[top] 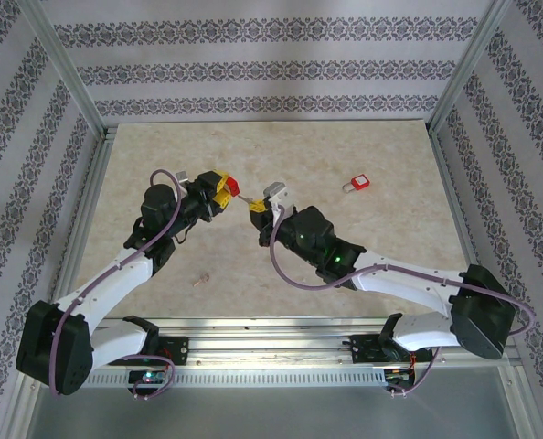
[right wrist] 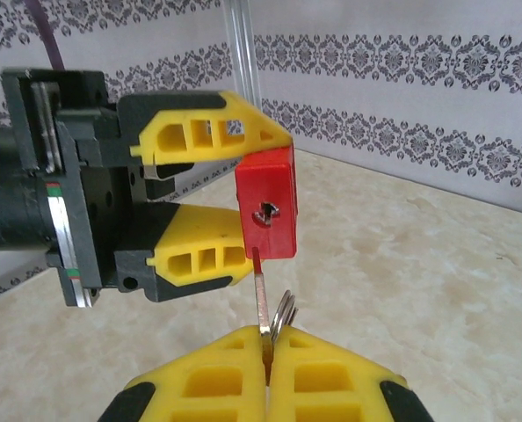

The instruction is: Unlock with the key

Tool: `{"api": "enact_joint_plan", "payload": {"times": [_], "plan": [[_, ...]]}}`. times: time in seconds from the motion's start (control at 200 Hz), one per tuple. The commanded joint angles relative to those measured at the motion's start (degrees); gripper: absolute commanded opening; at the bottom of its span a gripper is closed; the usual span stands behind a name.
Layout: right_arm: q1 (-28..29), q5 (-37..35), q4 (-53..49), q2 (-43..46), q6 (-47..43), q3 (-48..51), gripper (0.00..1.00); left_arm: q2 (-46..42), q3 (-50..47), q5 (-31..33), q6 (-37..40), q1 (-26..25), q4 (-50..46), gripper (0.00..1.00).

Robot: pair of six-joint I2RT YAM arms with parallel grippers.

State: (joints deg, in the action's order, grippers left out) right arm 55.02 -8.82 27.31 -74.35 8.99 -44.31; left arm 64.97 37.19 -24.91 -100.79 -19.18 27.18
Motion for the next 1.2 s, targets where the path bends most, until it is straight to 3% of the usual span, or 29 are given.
{"api": "enact_joint_plan", "payload": {"times": [0.0, 1.194], "plan": [[0.51, -1.43, 3.15, -0.96, -0.73, -1.56, 0.00, -2.12, -0.54, 0.99, 0.07, -0.92, -0.36, 0.00], [0.65, -1.73, 7.57, -5.06, 0.39, -2.42, 0.00, -2.86, 0.60, 3.26, 2.16, -1.87, -6.55, 0.00]]}}
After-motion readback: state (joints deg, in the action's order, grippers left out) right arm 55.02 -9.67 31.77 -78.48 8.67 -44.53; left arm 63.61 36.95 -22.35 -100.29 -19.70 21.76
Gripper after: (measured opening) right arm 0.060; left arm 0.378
